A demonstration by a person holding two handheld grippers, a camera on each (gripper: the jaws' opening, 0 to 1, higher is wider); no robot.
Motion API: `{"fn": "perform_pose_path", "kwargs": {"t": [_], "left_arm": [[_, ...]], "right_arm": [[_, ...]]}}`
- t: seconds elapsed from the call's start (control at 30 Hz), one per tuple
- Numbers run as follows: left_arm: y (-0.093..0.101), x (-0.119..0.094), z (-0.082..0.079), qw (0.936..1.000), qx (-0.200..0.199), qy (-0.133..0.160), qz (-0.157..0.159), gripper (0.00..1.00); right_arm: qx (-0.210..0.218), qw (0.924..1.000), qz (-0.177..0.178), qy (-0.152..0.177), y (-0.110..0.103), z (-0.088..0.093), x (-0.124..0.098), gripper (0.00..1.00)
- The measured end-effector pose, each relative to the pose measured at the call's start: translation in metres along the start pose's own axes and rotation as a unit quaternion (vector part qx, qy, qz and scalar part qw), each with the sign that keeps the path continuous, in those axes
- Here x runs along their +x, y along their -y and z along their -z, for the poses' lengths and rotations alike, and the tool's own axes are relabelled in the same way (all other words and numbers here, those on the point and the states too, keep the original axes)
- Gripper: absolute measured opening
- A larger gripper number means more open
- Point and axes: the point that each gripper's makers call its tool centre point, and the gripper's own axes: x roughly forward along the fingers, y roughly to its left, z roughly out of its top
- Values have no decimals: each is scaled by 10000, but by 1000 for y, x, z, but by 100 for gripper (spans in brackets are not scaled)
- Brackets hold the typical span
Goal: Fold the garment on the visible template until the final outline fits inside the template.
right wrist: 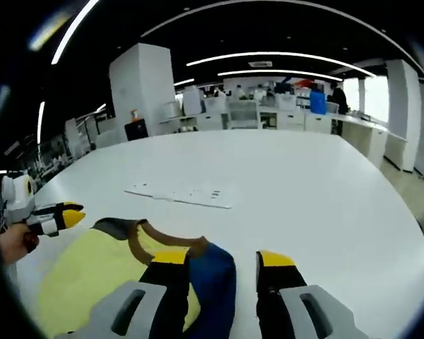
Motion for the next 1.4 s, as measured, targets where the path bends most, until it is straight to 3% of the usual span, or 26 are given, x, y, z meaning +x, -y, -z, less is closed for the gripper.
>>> {"fn": "perform_pose_path", "kwargs": {"t": [0.23,0.53,1.0,1.4], "left_arm": [[9,-26,-3,9990,319,51,322,36],[29,-52,-1,9959,521,174,724,50],[54,-77,49,9901,658,-443,1160,52],[80,-84,77,9871,520,-777,1302,45]], "right_arm": [[198,9996,-203,-26,-19,0,-28,58],[169,9988,-464,-77,-41,10,-74,69],[-428,9968,-533,-410,-71,62,-135,61],[-606,9957,-330,-624,-83,104,-154,54]]}}
